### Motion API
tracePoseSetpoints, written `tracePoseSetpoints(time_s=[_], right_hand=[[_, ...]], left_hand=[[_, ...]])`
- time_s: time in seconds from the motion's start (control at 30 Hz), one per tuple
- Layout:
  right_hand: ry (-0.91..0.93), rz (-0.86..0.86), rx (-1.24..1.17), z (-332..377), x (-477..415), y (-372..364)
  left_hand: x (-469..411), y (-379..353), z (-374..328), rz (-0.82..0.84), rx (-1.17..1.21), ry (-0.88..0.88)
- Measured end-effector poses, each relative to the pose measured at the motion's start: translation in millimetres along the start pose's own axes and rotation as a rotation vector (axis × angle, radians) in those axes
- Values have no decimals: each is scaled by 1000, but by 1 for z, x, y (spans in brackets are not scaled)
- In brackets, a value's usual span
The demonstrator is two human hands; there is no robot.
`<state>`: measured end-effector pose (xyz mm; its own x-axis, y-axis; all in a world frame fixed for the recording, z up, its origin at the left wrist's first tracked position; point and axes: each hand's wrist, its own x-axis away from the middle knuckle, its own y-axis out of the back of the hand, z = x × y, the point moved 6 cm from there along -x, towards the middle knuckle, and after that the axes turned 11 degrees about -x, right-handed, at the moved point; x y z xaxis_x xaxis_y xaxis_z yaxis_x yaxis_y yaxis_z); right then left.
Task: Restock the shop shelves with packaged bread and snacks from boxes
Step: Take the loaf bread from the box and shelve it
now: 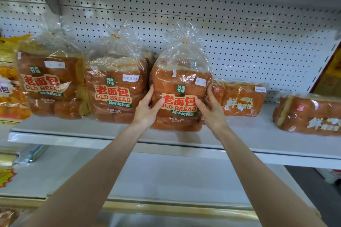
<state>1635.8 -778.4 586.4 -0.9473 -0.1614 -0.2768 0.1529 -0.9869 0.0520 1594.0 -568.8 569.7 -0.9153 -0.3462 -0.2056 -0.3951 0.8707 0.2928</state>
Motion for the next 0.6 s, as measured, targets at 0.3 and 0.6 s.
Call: tracePoseSetpoints(time_s=[0.3, 0.6], right_hand=[[-5, -12, -27, -5, -15, -1], [-30, -25, -43, -15, -25, -3]], left_hand=[[-16, -2, 1, 17, -12, 3], [-22, -1, 3, 17, -14, 10]])
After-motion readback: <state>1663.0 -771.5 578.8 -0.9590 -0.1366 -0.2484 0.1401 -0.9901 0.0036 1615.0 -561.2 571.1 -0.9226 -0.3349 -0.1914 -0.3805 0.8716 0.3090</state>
